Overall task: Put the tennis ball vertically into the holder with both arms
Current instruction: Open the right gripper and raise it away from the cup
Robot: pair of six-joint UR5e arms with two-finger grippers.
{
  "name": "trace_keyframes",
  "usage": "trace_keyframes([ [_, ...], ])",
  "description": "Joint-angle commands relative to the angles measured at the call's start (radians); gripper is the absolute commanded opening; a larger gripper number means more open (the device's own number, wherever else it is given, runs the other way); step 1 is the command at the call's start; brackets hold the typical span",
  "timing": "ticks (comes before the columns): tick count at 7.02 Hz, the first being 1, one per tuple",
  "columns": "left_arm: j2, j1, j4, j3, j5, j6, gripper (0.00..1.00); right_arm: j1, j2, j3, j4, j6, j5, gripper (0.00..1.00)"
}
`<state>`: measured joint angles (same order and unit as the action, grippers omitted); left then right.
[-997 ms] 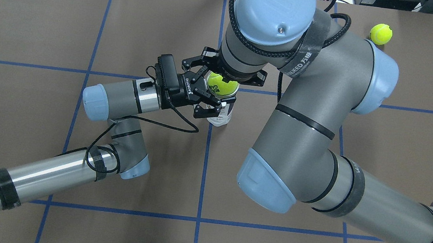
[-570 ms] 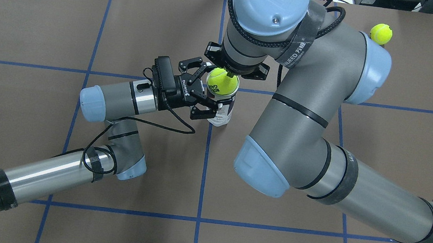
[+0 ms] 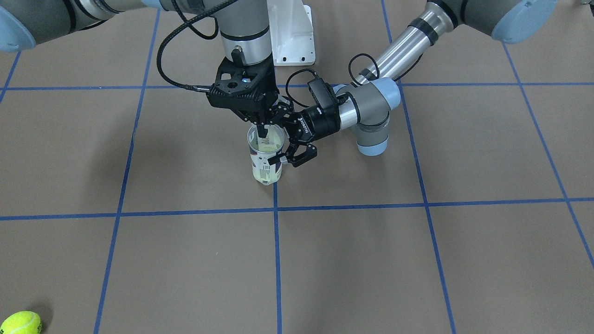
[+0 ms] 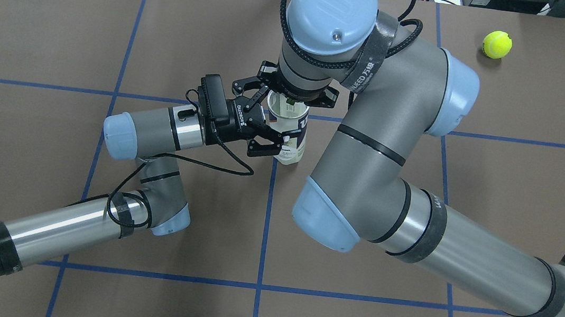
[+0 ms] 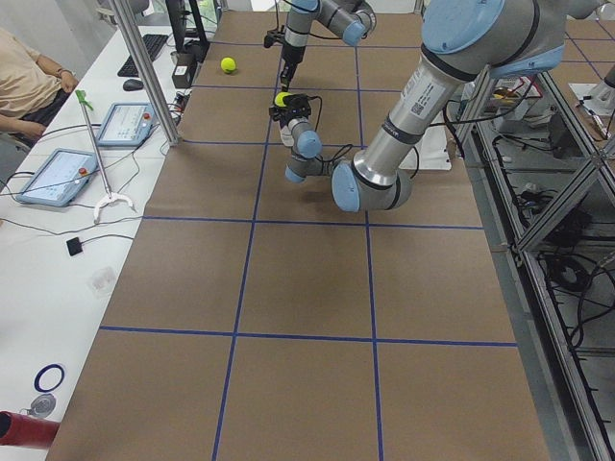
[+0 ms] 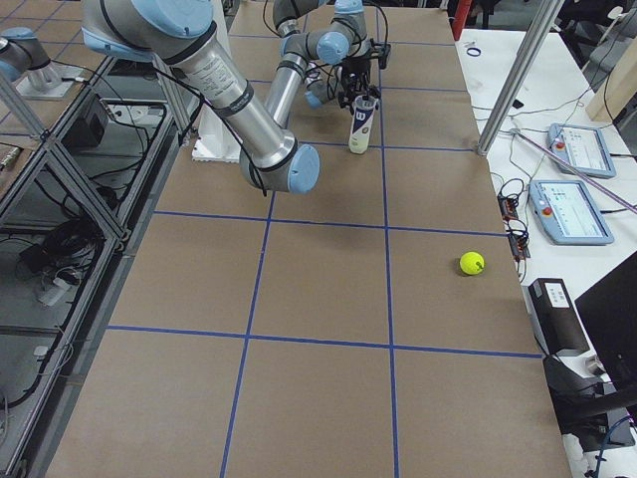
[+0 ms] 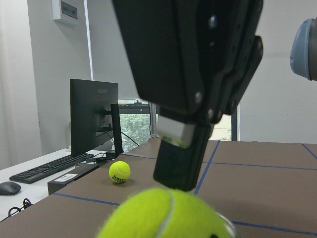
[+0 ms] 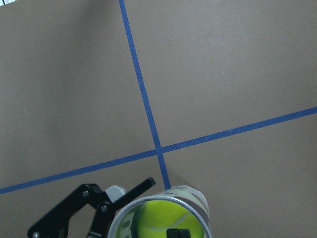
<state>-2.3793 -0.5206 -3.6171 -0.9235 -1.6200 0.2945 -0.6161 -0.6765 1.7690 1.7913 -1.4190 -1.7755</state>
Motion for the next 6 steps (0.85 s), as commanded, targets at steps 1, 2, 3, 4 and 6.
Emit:
trace_keyframes([
  [1,0.000,0.001,0.000,0.000,0.000,0.000,0.99,-0.034,0.000,0.088,0.049,0.002,-0.037,0.08],
  [2,0.000,0.002,0.000,0.000,0.000,0.000,0.99,-0.081,-0.005,0.104,0.053,0.002,-0.079,0.44],
  [3,0.002,0.004,0.002,0.000,0.000,0.000,0.99,-0.140,-0.012,0.104,0.054,0.024,-0.109,0.71],
  [4,0.002,0.005,0.002,0.000,0.000,0.000,0.99,-0.243,-0.038,0.104,0.071,0.117,-0.210,0.82],
  [6,0.002,0.005,0.002,-0.002,-0.001,0.000,0.99,-0.434,-0.151,0.098,0.076,0.425,-0.362,1.00],
])
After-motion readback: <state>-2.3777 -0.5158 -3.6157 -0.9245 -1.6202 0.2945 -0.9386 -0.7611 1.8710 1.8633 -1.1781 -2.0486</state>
